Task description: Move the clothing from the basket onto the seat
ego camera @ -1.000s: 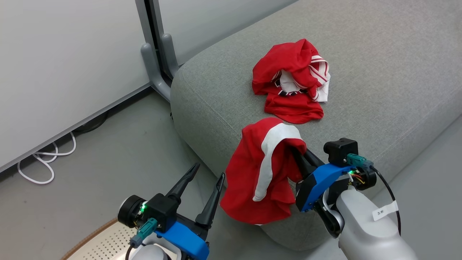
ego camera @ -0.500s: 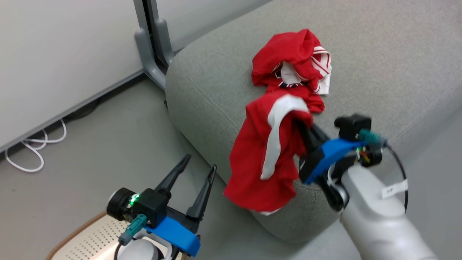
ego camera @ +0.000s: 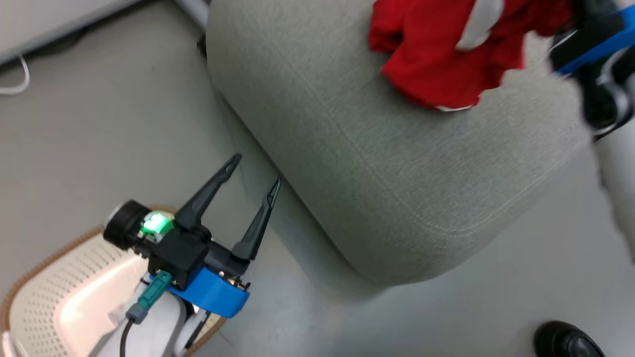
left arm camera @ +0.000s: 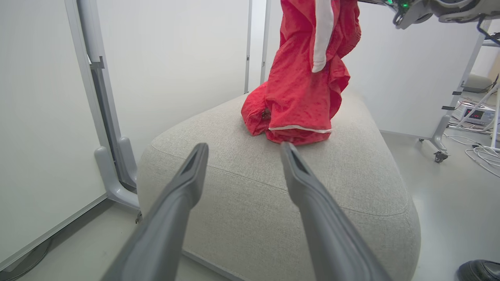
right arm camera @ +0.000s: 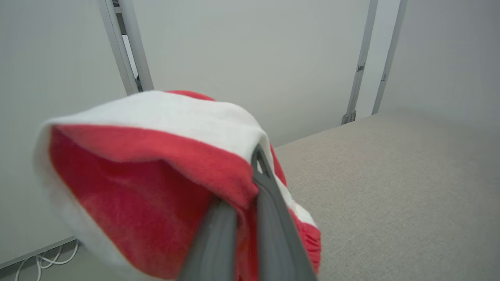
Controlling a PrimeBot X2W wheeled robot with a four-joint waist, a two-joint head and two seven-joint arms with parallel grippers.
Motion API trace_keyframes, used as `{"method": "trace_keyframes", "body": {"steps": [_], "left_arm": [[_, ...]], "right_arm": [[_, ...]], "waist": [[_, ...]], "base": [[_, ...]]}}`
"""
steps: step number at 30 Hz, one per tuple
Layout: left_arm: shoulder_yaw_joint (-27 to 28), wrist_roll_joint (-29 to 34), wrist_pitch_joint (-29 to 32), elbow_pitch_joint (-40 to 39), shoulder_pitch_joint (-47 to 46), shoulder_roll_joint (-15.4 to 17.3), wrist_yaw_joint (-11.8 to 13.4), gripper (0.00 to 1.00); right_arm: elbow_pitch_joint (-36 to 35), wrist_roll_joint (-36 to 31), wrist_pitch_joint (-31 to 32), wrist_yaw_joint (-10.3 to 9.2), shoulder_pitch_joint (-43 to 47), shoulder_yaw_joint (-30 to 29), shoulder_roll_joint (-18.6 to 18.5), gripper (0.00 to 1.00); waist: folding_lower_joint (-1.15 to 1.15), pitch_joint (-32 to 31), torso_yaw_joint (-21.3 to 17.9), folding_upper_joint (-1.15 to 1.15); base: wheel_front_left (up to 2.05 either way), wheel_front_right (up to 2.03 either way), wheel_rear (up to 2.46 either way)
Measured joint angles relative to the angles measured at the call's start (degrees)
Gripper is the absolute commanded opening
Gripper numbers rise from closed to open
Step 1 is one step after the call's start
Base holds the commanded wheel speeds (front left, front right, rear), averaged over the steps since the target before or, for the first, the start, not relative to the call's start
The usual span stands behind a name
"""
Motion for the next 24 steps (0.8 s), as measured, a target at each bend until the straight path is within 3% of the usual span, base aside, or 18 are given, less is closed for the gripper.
{"method": "trace_keyframes", "body": {"steps": [5,9,17,24], "left_arm": [[-0.24,1.34,0.80,-4.13,-3.00,2.82,0.00,1.00],[-0.33,2.31,1.97,-7.61,-5.11,4.83,0.00,1.00],[0.56,3.86,3.94,-14.64,-7.09,7.61,0.49,1.00],[1.02,4.07,4.47,-16.62,-7.05,8.58,1.09,1.00]], "right_arm": [[1.46,-0.98,-1.11,0.01,-6.50,-5.04,-5.87,0.00],[3.02,-2.46,-2.98,0.01,-8.79,-9.22,-8.28,0.00],[8.48,-4.50,-4.52,0.01,-9.03,-15.53,-7.00,0.00],[10.06,-7.80,-4.67,0.01,-8.86,-18.01,-4.95,0.00]], "waist": [[0.00,6.46,1.29,0.00],[0.01,11.56,2.53,0.00],[0.00,20.25,5.59,0.00],[0.00,24.03,7.68,0.00]], "base": [[0.00,0.00,0.00],[0.00,0.00,0.00],[0.00,0.00,0.00],[0.00,0.00,0.00]]}}
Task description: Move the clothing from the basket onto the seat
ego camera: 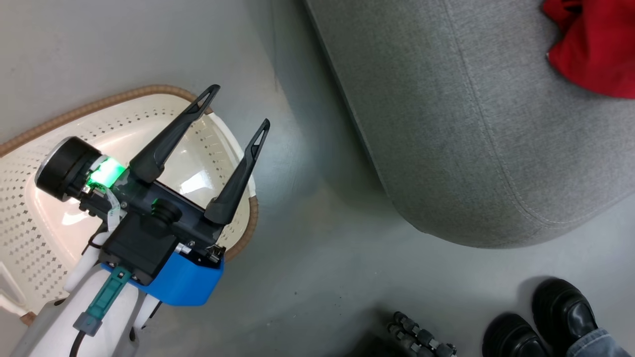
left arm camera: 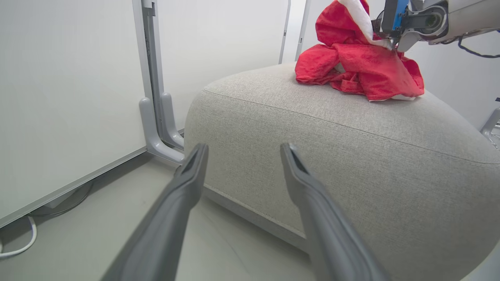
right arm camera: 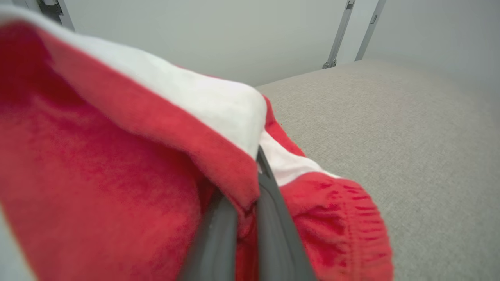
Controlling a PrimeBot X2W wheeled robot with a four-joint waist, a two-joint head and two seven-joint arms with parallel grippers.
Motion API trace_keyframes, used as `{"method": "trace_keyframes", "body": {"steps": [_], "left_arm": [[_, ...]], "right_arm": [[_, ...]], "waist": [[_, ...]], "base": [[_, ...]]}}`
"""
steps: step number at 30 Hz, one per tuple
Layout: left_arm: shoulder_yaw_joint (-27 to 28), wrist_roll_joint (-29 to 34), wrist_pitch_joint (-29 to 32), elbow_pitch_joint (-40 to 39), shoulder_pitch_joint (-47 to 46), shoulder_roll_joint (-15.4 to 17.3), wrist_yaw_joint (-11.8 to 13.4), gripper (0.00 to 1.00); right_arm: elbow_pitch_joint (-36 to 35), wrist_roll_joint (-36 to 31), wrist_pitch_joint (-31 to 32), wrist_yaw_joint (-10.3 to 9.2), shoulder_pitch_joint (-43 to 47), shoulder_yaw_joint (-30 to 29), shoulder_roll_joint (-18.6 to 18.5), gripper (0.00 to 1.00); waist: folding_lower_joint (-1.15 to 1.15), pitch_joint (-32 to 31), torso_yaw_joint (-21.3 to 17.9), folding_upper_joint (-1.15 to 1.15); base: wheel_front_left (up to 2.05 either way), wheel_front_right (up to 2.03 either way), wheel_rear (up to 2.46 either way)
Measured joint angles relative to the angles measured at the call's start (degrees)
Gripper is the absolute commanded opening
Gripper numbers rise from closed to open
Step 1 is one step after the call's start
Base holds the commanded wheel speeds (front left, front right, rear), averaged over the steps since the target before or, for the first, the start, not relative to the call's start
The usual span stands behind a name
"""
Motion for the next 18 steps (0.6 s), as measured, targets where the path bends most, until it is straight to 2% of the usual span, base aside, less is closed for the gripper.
{"method": "trace_keyframes", "body": {"steps": [7,8,9,10,18], "left_arm": [[-0.31,-0.35,-0.85,0.60,0.00,-0.30,0.25,1.00],[-0.51,-0.37,-1.04,0.85,-0.01,-0.47,0.26,1.00],[-0.71,-0.43,-1.21,1.15,-0.02,-0.64,0.26,1.00],[-0.90,-0.43,-1.27,1.41,-0.04,-0.86,0.26,1.00],[-2.25,-1.09,-3.33,5.36,-0.30,-2.99,0.25,1.00]], "right_arm": [[0.18,-2.85,0.00,0.00,0.39,-2.20,0.63,0.02],[0.18,-3.04,0.00,0.00,0.41,-2.20,0.74,0.20],[0.19,-3.33,0.00,0.00,0.45,-2.09,0.88,0.56],[0.20,-3.43,0.00,0.00,0.51,-2.03,0.94,1.00],[0.71,-5.34,-0.01,0.00,3.69,-1.33,0.59,1.00]], "waist": [[0.00,-0.30,0.98,0.00],[-0.01,-0.48,1.09,0.00],[-0.01,-0.66,1.21,0.00],[-0.01,-0.84,1.33,0.00],[-0.01,-4.17,2.69,0.00]], "base": [[0.00,0.00,0.00],[0.00,0.00,0.00],[0.00,0.00,0.00],[0.00,0.00,0.00],[0.00,0.00,0.00]]}}
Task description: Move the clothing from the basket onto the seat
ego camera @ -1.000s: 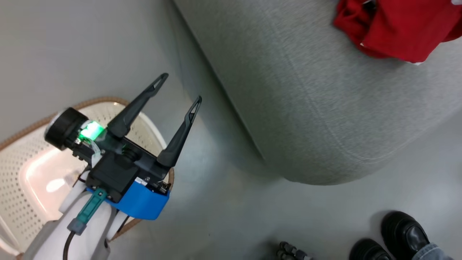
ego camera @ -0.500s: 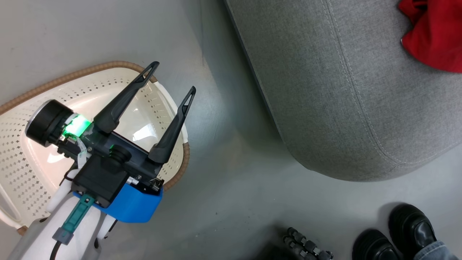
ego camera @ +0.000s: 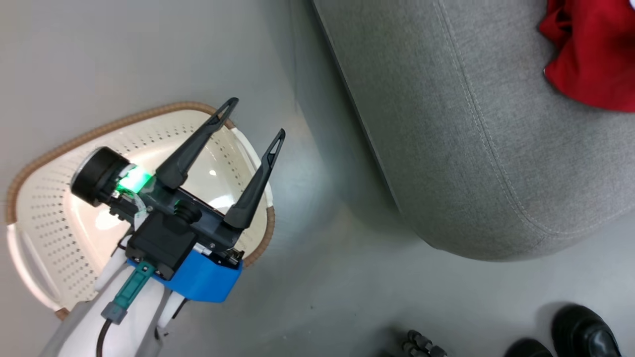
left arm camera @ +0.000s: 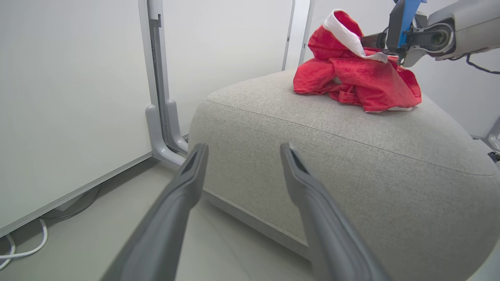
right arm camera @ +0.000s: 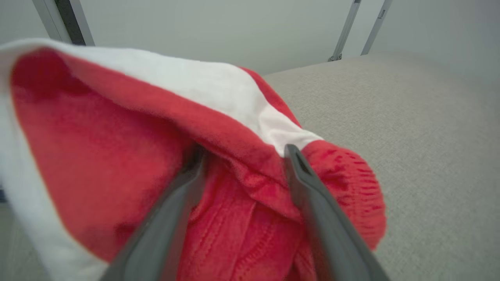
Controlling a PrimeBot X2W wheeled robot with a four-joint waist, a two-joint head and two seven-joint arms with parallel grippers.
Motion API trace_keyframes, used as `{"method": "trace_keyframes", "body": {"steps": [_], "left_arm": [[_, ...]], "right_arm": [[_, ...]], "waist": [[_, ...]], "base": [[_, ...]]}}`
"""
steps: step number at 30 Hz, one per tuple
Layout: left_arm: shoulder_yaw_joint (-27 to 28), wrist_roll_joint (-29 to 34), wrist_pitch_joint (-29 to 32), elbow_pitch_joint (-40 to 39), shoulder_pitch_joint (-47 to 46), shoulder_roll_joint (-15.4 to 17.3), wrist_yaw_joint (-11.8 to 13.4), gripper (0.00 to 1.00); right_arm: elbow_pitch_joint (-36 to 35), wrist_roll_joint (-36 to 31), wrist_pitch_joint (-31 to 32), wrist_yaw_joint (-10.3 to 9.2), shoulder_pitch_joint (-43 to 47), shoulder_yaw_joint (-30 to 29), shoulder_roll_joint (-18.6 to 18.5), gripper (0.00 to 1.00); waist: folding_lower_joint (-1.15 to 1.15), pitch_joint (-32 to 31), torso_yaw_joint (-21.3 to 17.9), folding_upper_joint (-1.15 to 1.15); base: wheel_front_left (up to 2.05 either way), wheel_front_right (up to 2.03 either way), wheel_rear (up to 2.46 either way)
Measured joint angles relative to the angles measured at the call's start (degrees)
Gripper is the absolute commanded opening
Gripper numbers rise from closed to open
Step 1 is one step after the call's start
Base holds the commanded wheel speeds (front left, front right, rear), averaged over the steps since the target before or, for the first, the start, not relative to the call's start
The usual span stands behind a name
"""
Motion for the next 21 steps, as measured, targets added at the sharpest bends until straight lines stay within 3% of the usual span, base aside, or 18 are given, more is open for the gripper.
{"method": "trace_keyframes", "body": {"steps": [12,21], "left_arm": [[0.99,-3.37,-1.14,7.12,4.18,-7.71,-0.18,1.00],[5.10,-5.72,-1.15,11.87,11.91,-12.28,-1.02,1.00]], "right_arm": [[-0.60,-1.62,0.03,0.00,10.27,5.06,-2.70,1.00],[-6.33,0.45,0.30,0.00,23.78,6.69,-3.32,1.00]], "waist": [[-0.01,-12.29,4.37,0.00],[-0.02,-24.22,9.26,0.00]], "base": [[0.00,0.00,0.00],[0.00,0.00,0.00]]}}
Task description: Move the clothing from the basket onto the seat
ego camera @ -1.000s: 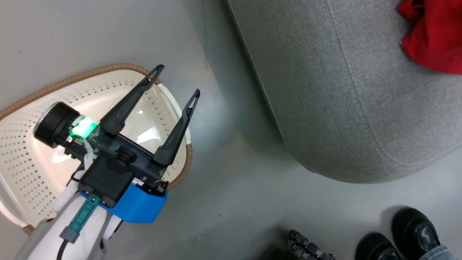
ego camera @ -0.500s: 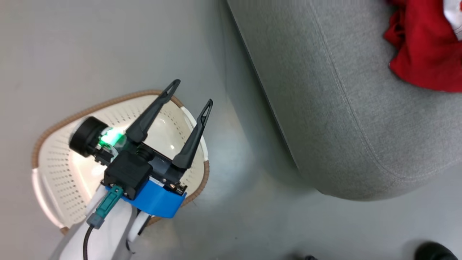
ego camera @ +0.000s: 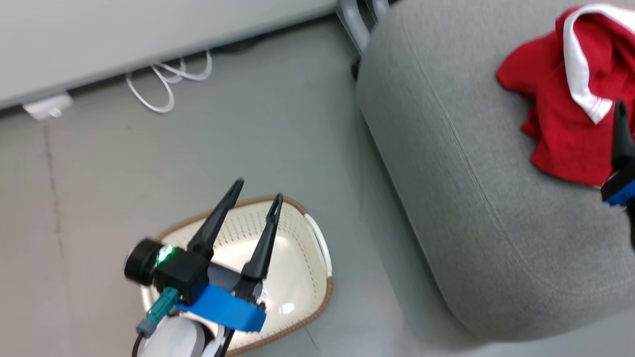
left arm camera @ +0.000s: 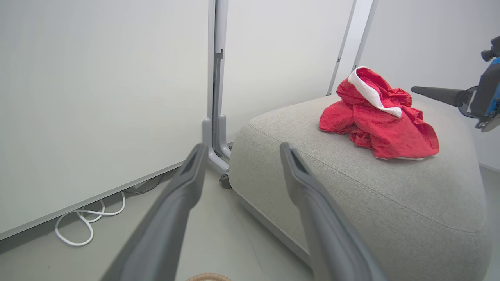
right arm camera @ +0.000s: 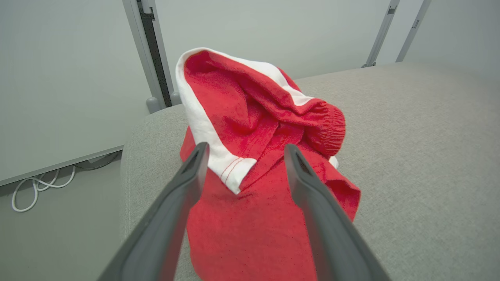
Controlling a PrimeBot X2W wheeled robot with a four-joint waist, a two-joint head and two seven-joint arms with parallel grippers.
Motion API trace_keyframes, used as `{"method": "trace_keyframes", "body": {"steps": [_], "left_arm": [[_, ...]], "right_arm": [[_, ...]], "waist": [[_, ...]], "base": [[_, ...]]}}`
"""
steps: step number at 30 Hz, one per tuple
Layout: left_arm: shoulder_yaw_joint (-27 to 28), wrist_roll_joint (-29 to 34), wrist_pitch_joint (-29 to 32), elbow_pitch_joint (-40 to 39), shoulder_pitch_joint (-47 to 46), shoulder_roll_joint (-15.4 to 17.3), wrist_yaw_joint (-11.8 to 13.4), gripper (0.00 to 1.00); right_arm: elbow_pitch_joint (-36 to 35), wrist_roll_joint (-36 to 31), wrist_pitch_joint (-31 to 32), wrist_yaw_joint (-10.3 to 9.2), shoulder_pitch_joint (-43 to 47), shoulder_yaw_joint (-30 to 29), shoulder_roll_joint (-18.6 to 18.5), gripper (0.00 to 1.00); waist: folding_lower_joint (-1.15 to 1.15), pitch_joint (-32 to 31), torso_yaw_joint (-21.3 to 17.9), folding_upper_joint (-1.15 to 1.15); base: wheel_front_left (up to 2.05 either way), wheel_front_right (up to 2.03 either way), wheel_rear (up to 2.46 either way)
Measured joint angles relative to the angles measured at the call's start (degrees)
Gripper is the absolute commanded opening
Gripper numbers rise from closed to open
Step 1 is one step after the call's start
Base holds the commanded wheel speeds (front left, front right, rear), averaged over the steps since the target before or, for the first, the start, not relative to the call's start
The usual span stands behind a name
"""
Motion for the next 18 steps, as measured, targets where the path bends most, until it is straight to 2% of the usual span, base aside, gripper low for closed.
{"method": "trace_keyframes", "body": {"steps": [13,18], "left_arm": [[6.48,-1.80,-0.02,7.01,8.14,-3.16,-0.30,1.00],[8.69,-1.78,-0.01,9.10,9.85,-3.42,-0.31,1.00]], "right_arm": [[-16.33,-1.20,3.58,0.00,20.89,-2.23,6.37,1.00],[-24.59,-4.54,5.50,0.00,28.07,-2.97,8.83,1.00]], "waist": [[-0.01,-14.42,7.17,0.00],[-0.01,-17.57,10.61,0.00]], "base": [[0.00,0.00,0.00],[0.00,0.00,0.00]]}}
